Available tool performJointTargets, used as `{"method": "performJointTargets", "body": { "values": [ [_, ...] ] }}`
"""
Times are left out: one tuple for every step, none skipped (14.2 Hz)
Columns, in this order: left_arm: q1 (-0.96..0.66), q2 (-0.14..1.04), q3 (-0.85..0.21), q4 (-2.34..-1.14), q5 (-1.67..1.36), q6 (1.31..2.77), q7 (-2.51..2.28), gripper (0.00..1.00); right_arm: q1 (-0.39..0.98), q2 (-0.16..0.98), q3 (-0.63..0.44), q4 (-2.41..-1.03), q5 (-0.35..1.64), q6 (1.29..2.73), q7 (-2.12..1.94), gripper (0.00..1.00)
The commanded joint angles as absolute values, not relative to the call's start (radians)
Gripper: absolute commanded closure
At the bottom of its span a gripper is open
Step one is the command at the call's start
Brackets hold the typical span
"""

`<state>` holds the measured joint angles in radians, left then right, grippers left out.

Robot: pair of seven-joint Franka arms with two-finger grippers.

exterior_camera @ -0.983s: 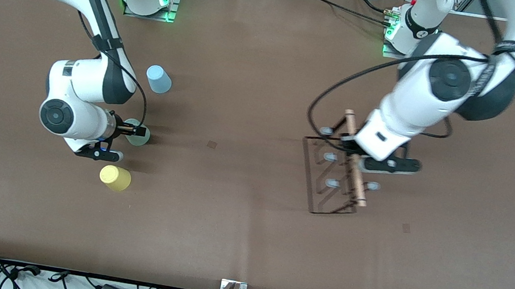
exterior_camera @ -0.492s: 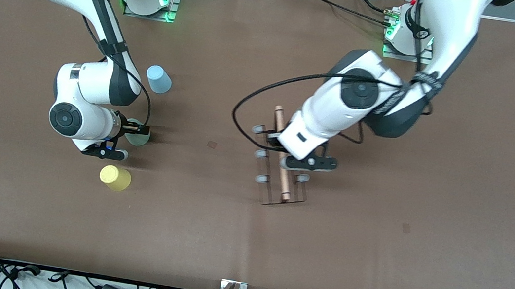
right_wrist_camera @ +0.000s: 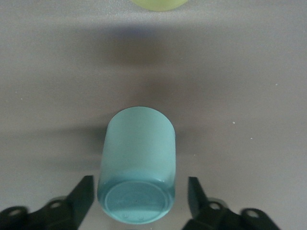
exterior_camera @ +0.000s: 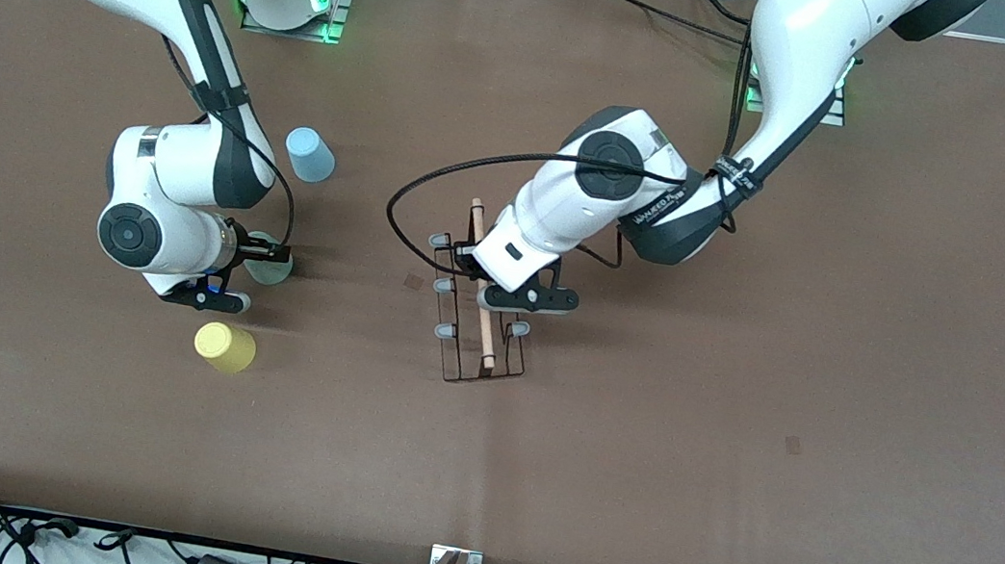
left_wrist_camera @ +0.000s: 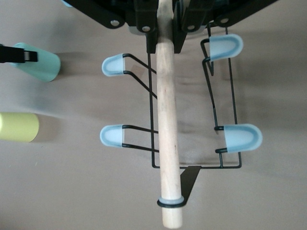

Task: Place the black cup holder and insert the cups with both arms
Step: 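Carry the black wire rack to the table middle with the left gripper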

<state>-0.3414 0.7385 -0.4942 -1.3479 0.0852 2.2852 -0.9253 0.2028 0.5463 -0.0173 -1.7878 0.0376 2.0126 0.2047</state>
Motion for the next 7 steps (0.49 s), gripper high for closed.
{"method": "performJointTargets", "body": {
  "values": [
    [-0.389, 0.770, -0.482, -1.299, 0.143, 2.287, -0.972, 1.00, 0.201, 0.541, -0.017, -1.790, 0.054, 2.011, 0.215, 0.53],
    [-0.397, 0.775, -0.479, -1.301, 0.153, 2.318, -0.980, 1.00, 0.202, 0.540, -0.017, -1.784, 0.054, 2.008, 0.215, 0.62],
    [-0.408, 0.784, -0.479, -1.301, 0.155, 2.335, -0.988, 1.00, 0.202, 0.535, -0.018, -1.772, 0.054, 2.008, 0.209, 0.65],
    [-0.410, 0.788, -0.479, -1.299, 0.155, 2.338, -0.992, 1.00, 0.202, 0.532, -0.018, -1.752, 0.054, 2.005, 0.200, 0.69],
    [-0.410, 0.790, -0.479, -1.299, 0.153, 2.345, -0.992, 1.00, 0.206, 0.529, -0.017, -1.720, 0.054, 1.979, 0.198, 0.69],
    [-0.411, 0.790, -0.477, -1.299, 0.155, 2.352, -0.991, 1.00, 0.207, 0.526, -0.018, -1.674, 0.054, 1.926, 0.198, 0.69],
    [-0.411, 0.790, -0.477, -1.301, 0.156, 2.352, -0.985, 0.94, 0.207, 0.528, -0.018, -1.610, 0.054, 1.854, 0.199, 0.69]
  ]
}}
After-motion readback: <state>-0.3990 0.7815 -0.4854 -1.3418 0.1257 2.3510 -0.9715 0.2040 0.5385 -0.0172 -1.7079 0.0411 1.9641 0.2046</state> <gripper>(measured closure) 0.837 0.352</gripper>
